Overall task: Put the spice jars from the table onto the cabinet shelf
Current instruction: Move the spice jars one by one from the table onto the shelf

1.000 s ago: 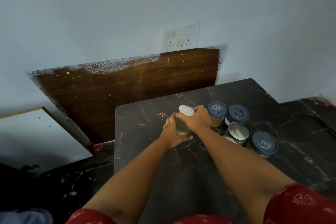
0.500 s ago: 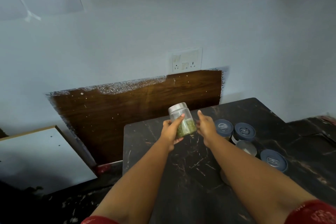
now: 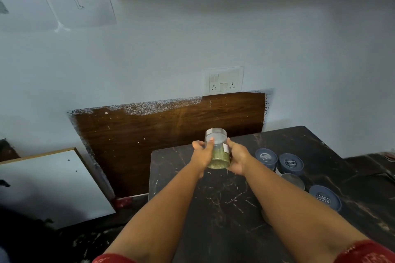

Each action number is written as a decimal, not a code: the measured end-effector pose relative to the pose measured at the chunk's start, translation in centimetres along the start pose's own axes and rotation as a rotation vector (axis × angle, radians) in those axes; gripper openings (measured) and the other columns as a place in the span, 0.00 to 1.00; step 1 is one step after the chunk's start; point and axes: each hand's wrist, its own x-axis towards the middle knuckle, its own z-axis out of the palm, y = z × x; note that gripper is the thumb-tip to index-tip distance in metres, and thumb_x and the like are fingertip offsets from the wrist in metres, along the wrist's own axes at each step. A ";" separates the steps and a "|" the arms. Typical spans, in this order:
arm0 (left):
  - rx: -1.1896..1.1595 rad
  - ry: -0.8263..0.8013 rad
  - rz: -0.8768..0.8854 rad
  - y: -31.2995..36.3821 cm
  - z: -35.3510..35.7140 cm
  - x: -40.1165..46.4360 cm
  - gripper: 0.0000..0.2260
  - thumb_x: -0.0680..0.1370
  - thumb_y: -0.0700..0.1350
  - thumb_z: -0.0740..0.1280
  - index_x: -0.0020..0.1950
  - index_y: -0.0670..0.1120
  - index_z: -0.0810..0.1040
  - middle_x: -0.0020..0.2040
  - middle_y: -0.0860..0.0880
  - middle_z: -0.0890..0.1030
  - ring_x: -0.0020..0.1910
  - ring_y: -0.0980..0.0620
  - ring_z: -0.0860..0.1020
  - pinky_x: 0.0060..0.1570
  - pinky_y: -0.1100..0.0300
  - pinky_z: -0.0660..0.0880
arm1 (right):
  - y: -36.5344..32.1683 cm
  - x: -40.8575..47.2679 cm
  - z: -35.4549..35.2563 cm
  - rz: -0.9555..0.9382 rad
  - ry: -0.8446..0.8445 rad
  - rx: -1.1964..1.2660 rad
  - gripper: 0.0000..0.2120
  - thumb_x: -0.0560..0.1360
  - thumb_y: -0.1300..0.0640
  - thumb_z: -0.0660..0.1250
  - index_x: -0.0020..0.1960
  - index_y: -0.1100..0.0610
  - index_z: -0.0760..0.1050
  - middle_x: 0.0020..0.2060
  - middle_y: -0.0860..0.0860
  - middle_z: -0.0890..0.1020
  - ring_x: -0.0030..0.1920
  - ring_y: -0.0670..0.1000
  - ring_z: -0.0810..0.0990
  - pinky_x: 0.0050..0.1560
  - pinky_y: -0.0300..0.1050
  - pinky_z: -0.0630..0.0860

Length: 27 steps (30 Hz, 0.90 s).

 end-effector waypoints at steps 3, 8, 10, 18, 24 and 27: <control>-0.154 -0.071 -0.076 1.0 0.2 -0.8 0.17 0.83 0.58 0.56 0.63 0.46 0.68 0.57 0.43 0.79 0.53 0.45 0.81 0.53 0.48 0.80 | -0.3 -0.3 0.0 -0.038 -0.031 -0.039 0.21 0.77 0.45 0.66 0.62 0.59 0.74 0.54 0.62 0.82 0.54 0.61 0.82 0.57 0.59 0.78; -0.105 -0.049 -0.063 1.2 -0.3 -1.0 0.21 0.83 0.58 0.53 0.64 0.47 0.76 0.55 0.45 0.83 0.54 0.47 0.82 0.57 0.49 0.79 | -1.5 -1.2 1.3 -0.005 -0.047 -0.097 0.25 0.78 0.37 0.59 0.60 0.57 0.76 0.51 0.60 0.83 0.49 0.59 0.83 0.45 0.54 0.80; -0.159 -0.056 -0.068 1.5 -0.7 -1.2 0.20 0.83 0.57 0.52 0.65 0.48 0.75 0.56 0.45 0.83 0.54 0.47 0.82 0.54 0.51 0.80 | -1.5 -1.4 1.7 0.005 -0.022 -0.116 0.28 0.78 0.35 0.54 0.60 0.56 0.77 0.50 0.60 0.84 0.49 0.59 0.83 0.43 0.53 0.79; -0.301 0.010 -0.060 2.0 -0.9 -1.4 0.18 0.84 0.53 0.53 0.65 0.47 0.76 0.55 0.44 0.83 0.50 0.47 0.82 0.51 0.53 0.78 | -1.7 -2.0 2.6 -0.033 -0.003 -0.218 0.29 0.81 0.37 0.47 0.61 0.54 0.78 0.52 0.59 0.84 0.53 0.59 0.82 0.50 0.54 0.77; -0.325 0.018 -0.056 3.1 -0.8 -1.5 0.18 0.84 0.53 0.53 0.66 0.46 0.75 0.55 0.43 0.83 0.52 0.46 0.82 0.46 0.54 0.79 | -2.1 -1.8 2.8 -0.057 -0.040 -0.150 0.30 0.79 0.35 0.48 0.61 0.53 0.78 0.53 0.58 0.84 0.55 0.59 0.81 0.59 0.58 0.75; -0.359 0.023 -0.060 3.6 -0.9 -1.4 0.20 0.84 0.55 0.53 0.64 0.45 0.76 0.54 0.43 0.83 0.49 0.47 0.82 0.44 0.55 0.78 | -2.6 -1.7 2.9 -0.043 -0.066 -0.089 0.33 0.77 0.31 0.44 0.61 0.52 0.77 0.53 0.59 0.84 0.56 0.61 0.81 0.62 0.61 0.72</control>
